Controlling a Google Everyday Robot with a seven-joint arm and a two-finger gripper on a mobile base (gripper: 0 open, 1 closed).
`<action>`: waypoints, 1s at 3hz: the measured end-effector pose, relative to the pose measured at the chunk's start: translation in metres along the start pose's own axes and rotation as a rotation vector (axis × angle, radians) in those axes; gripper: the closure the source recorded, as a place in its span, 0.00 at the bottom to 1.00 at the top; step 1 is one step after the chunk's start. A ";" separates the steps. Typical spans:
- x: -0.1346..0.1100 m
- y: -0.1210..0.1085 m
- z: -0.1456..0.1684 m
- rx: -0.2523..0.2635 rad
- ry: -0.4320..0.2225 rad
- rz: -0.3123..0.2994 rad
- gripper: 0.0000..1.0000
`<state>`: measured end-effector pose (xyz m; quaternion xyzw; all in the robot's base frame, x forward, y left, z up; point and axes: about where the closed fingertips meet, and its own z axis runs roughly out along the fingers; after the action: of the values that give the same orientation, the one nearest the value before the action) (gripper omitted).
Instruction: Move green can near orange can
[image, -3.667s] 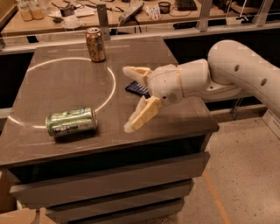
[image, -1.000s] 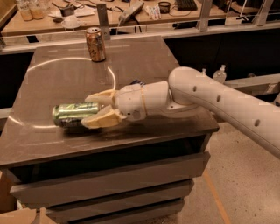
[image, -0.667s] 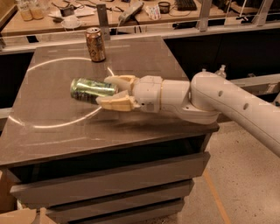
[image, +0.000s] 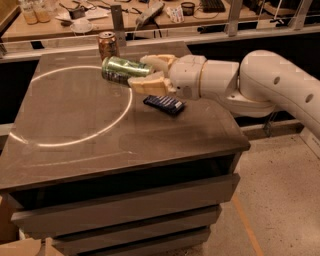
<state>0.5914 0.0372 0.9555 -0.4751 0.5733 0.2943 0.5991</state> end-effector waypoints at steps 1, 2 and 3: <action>0.026 -0.036 -0.010 0.023 0.098 0.075 1.00; 0.053 -0.067 -0.017 0.041 0.140 0.138 1.00; 0.071 -0.093 -0.013 0.032 0.153 0.167 1.00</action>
Offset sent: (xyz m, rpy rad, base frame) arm 0.1015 -0.0856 -0.0605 -0.0674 0.2569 -0.1360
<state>0.6813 -0.0231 0.9099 -0.4372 0.6597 0.2968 0.5344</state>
